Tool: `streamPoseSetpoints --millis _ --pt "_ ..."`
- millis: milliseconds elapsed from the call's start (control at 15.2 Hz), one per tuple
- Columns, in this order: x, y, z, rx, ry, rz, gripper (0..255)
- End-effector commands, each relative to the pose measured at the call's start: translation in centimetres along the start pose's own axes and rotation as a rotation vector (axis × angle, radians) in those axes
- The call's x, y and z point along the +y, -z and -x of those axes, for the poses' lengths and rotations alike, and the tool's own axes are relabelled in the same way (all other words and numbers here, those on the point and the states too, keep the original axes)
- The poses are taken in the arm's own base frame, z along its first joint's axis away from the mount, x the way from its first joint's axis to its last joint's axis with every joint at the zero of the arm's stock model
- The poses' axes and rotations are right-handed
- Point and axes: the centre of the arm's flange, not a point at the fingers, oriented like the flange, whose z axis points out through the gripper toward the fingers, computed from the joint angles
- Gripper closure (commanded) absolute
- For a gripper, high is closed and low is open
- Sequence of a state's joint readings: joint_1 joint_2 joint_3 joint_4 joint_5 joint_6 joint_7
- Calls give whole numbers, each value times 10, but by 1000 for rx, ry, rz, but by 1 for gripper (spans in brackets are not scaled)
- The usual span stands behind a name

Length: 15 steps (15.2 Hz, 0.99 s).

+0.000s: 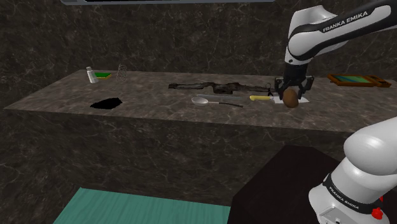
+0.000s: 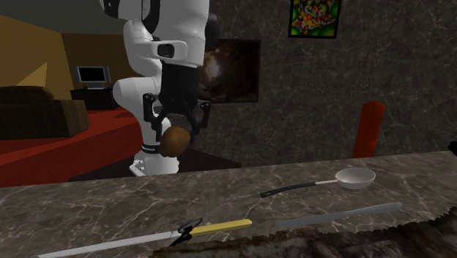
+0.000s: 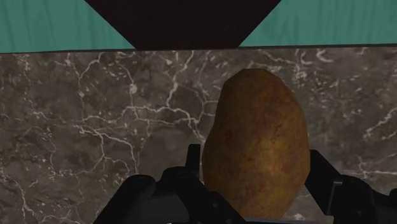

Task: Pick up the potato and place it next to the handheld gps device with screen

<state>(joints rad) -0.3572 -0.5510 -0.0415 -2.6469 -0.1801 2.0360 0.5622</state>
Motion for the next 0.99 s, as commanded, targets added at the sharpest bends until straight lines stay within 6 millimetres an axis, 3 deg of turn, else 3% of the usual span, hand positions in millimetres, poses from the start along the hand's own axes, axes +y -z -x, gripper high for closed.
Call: streamPoseSetpoints --millis 0,594,924 --pt "2 11 0 -1 0 0 255" --pt "8 54 -1 -1 0 0 255" --pt "62 46 -38 -1 0 0 255"
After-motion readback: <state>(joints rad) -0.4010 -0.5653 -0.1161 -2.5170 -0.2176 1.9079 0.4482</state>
